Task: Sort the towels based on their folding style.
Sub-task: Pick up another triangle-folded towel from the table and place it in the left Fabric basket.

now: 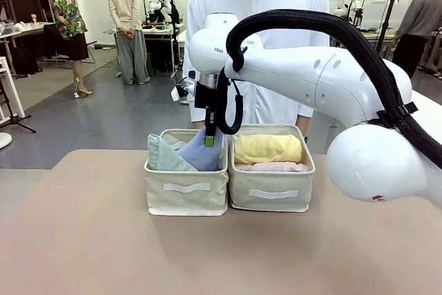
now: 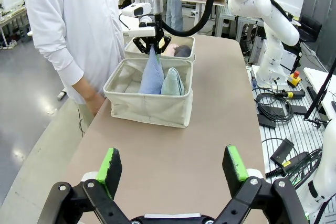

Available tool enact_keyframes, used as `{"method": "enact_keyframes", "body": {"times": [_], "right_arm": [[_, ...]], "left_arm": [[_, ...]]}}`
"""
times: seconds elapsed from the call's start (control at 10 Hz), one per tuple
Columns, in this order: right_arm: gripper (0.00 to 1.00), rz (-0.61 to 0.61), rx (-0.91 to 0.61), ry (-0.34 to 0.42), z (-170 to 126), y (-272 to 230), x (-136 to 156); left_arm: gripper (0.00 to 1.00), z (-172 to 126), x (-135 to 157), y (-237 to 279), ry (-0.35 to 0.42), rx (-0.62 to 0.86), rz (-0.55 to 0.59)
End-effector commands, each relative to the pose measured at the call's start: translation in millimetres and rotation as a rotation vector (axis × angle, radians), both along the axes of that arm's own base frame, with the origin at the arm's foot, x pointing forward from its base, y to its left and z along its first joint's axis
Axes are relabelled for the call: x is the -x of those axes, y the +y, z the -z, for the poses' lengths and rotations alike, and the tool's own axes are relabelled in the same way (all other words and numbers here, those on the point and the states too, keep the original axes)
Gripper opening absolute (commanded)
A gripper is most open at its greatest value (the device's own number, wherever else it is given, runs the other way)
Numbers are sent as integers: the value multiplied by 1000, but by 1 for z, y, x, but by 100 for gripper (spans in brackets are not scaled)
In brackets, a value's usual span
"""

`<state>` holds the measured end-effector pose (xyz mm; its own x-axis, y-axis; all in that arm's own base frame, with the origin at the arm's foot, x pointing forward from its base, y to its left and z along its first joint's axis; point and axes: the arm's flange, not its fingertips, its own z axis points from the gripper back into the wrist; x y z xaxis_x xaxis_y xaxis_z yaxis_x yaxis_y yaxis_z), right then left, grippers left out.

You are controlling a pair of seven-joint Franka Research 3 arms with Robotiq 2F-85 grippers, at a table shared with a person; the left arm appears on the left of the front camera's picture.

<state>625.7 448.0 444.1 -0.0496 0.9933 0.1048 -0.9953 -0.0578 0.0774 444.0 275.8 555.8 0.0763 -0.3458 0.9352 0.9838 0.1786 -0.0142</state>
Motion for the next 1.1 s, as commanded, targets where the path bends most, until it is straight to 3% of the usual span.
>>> {"method": "enact_keyframes", "body": {"times": [0.0,0.4,0.9,1.0], "right_arm": [[18,-26,-8,13,-6,24,-26],[18,-37,7,24,3,25,-27],[65,-40,14,30,3,26,-26],[62,-36,17,30,3,26,-27]], "left_arm": [[100,-1,3,-1,4,-13,-2],[100,-1,3,-1,4,-13,-2],[100,-1,3,-1,4,-13,-2],[100,-1,3,-1,4,-13,-2]]}}
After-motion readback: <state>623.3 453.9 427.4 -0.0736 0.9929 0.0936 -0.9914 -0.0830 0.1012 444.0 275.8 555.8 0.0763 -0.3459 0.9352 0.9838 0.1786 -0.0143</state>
